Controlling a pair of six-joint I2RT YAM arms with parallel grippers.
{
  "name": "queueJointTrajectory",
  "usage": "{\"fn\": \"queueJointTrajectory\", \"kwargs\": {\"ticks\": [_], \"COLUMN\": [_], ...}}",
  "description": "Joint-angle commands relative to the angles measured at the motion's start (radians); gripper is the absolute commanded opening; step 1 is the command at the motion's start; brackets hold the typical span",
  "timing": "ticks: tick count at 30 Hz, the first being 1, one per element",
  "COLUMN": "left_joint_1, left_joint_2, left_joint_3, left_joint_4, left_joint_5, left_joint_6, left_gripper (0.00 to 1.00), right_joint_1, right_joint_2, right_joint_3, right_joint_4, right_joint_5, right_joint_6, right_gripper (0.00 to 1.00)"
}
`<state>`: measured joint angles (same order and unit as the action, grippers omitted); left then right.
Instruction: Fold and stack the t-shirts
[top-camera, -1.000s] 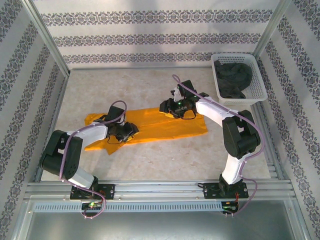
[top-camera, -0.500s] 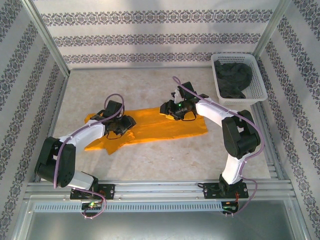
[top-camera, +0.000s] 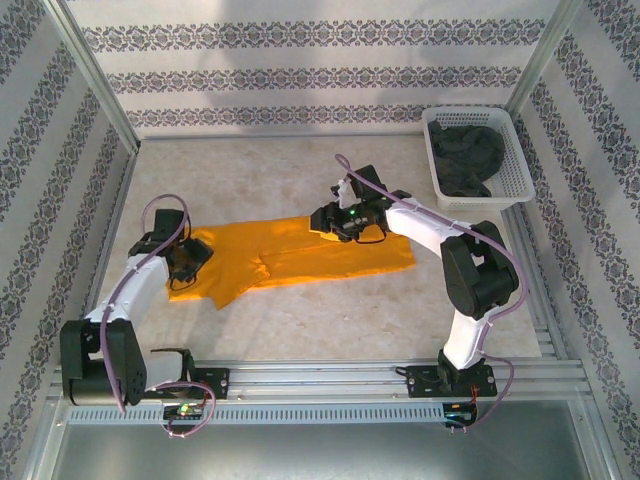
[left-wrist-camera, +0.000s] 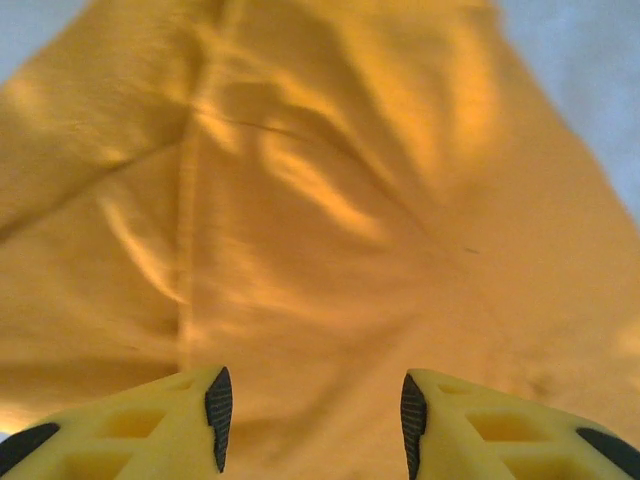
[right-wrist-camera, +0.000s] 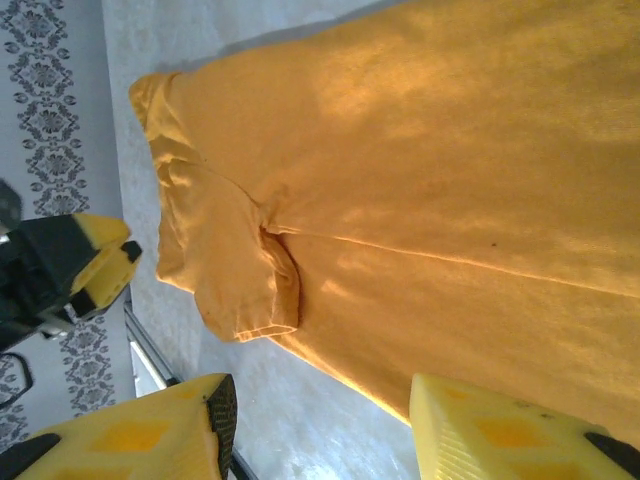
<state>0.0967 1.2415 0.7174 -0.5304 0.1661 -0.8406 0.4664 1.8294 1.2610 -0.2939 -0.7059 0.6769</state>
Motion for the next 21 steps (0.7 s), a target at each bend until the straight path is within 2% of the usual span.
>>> {"fn": "queueJointTrajectory", "kwargs": {"ticks": [1, 6, 14, 21], "left_joint_1": [0.062, 0.102, 0.127, 0.127], "left_joint_2": [0.041, 0.121, 0.167, 0.157], "left_joint_3": [-0.030, -0.026, -0.045, -0.046], "left_joint_4": [0.047, 0.088, 0.185, 0.186], "left_joint_5": [0.071, 0.090, 0.133, 0.179], "left_joint_6": [0.101, 0.173, 0.189, 0.177], "left_gripper": [0.49, 0.48, 0.45, 0.42], "right_joint_1": [0.010, 0.030, 0.037, 0.037], "right_joint_2": [-0.006, 0.014, 0.007, 0.013], "right_joint_3": [0.031, 0.053, 0.031, 0.029], "right_joint_4": [0.046, 0.085, 0.089, 0.090], "right_joint_5": [-0.066, -0.156, -0.149, -0.135], "right_joint_6": [-0.013, -0.005, 0.006, 0.010], "right_gripper": [0.50, 0.51, 0.51, 0.51]}}
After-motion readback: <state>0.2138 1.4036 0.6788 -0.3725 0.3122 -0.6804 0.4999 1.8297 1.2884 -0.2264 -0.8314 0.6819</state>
